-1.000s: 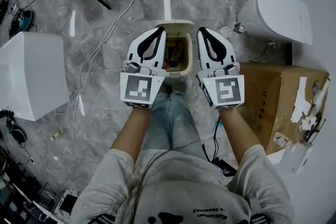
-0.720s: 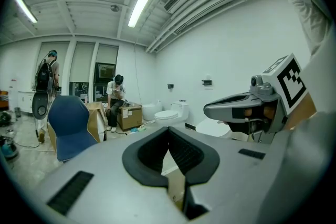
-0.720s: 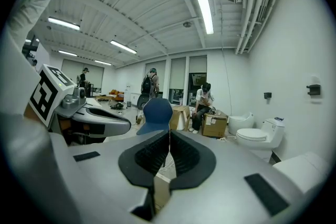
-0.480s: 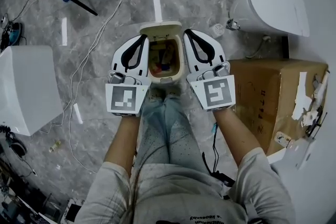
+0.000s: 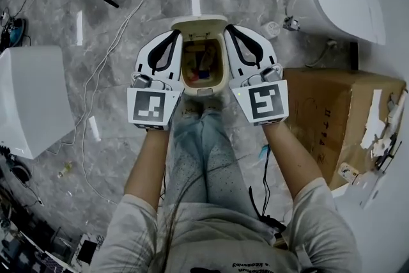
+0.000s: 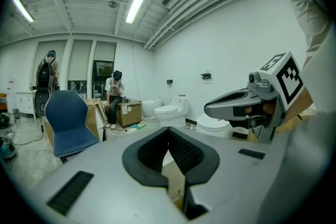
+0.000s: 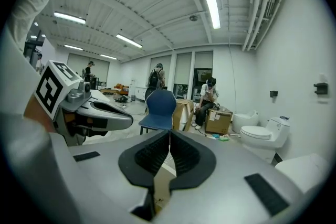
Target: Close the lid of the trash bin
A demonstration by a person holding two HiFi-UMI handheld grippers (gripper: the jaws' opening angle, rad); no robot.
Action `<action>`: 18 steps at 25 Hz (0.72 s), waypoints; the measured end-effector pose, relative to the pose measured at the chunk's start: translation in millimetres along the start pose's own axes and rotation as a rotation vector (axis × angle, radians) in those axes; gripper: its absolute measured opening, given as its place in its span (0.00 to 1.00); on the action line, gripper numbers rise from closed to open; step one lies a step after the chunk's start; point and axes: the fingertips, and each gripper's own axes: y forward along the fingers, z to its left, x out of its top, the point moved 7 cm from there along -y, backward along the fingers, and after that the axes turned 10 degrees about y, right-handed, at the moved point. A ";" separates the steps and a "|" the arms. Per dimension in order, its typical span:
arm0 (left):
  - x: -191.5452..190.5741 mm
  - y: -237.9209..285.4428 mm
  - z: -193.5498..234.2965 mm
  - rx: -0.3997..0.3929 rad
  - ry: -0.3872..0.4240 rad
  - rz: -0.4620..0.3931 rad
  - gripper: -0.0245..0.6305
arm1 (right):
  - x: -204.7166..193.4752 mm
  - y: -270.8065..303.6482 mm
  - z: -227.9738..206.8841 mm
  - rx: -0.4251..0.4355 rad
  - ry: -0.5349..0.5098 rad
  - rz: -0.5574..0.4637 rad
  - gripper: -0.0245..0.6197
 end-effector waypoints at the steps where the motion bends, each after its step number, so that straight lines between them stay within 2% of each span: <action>1: -3.5 1.5 0.5 -0.001 0.006 -0.001 0.07 | -3.5 2.8 0.6 0.004 -0.003 0.008 0.09; 4: -10.9 6.9 3.2 -0.006 0.029 -0.005 0.07 | -12.7 11.2 1.5 0.012 -0.009 0.038 0.09; 8: -20.1 11.8 6.2 -0.029 0.055 0.038 0.07 | -21.9 20.4 -0.3 0.017 -0.014 0.067 0.09; 12: -27.4 19.8 9.7 -0.032 0.055 0.017 0.07 | -29.2 30.3 -6.1 0.015 -0.026 0.088 0.09; 15: -38.4 23.0 10.8 -0.051 0.064 0.080 0.07 | -35.5 37.8 -11.2 0.015 -0.039 0.104 0.09; 18: -46.3 28.6 10.4 -0.066 0.068 0.102 0.07 | -43.2 44.1 -15.8 0.022 -0.054 0.116 0.09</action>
